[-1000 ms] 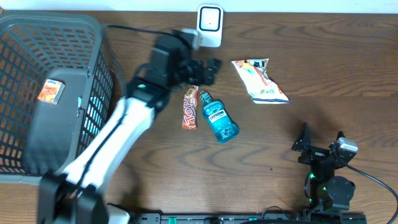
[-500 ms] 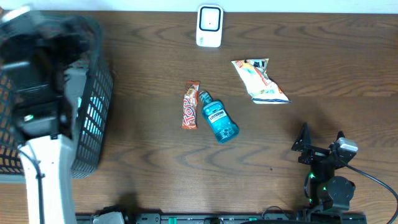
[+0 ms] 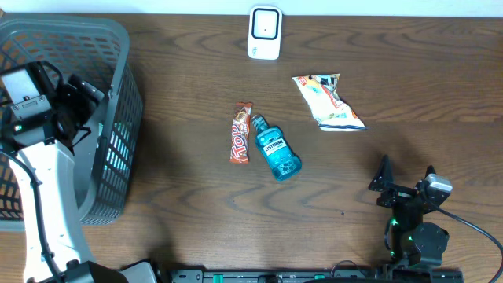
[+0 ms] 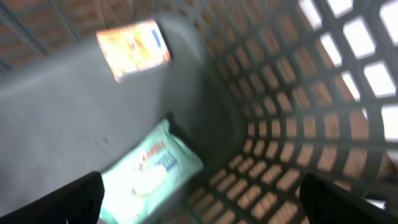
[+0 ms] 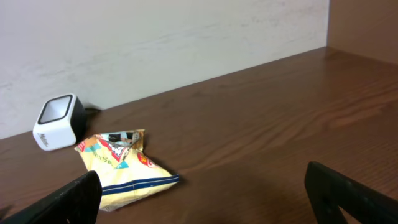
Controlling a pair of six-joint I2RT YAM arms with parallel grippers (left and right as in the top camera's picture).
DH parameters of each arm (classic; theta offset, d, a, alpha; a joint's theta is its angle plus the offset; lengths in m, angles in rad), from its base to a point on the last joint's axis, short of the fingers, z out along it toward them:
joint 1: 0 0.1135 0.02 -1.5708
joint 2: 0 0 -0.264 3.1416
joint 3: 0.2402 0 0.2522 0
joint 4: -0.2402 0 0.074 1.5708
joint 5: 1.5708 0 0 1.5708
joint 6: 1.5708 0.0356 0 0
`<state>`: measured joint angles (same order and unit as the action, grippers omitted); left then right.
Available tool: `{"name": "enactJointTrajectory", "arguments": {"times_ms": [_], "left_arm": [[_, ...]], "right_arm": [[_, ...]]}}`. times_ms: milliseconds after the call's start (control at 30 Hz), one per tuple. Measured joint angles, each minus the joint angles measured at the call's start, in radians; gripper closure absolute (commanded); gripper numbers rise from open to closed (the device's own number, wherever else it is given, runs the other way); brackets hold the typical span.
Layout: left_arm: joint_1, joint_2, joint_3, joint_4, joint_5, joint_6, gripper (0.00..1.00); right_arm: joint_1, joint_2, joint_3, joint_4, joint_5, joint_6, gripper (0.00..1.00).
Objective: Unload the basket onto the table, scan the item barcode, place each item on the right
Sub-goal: 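Reach the left gripper into the basket and grasp the green wipes pack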
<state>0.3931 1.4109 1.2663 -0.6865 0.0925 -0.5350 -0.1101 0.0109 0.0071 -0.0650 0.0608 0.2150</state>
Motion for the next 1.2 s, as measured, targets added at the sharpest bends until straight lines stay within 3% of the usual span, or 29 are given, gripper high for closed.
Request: {"name": "enactJointTrajectory", "arguments": {"times_ms": [133, 300, 467, 833, 900, 1000, 1067, 1100, 1200], "left_arm": [[0.001, 0.026, 0.000, -0.071, 0.006, 0.073, 0.00], [0.003, 0.116, 0.000, -0.132, -0.023, 0.342, 0.00], [0.002, 0.239, 0.000, -0.076, -0.069, 0.563, 0.02], [0.002, 0.453, 0.003, -0.054, -0.051, 0.690, 0.01], [0.005, 0.457, 0.005, -0.068, -0.026, 0.692, 0.11], [0.005, 0.469, 0.006, -0.092, 0.028, 0.697, 0.59], [0.001, 0.474, 0.006, -0.121, 0.062, 0.698, 0.80], [-0.002, 0.474, 0.007, -0.132, 0.069, 0.698, 0.88], [-0.002, 0.473, 0.021, -0.170, 0.078, 0.708, 0.92]], "right_arm": [[0.000, 0.000, 0.000, 0.000, 0.000, 0.000, 0.01], [0.000, 0.000, 0.000, 0.000, 0.000, 0.000, 0.01], [0.000, 0.000, 0.000, 0.000, 0.000, 0.000, 0.01], [0.000, 0.000, 0.000, 0.000, 0.000, 0.000, 0.01], [0.000, 0.000, 0.000, 0.000, 0.000, 0.000, 0.01], [0.000, 0.000, 0.000, 0.000, 0.000, 0.000, 0.01], [0.000, 0.000, 0.000, 0.000, 0.000, 0.000, 0.01], [0.000, 0.000, 0.000, 0.000, 0.000, 0.000, 0.01], [0.000, 0.000, 0.000, 0.000, 0.000, 0.000, 0.01]]}}
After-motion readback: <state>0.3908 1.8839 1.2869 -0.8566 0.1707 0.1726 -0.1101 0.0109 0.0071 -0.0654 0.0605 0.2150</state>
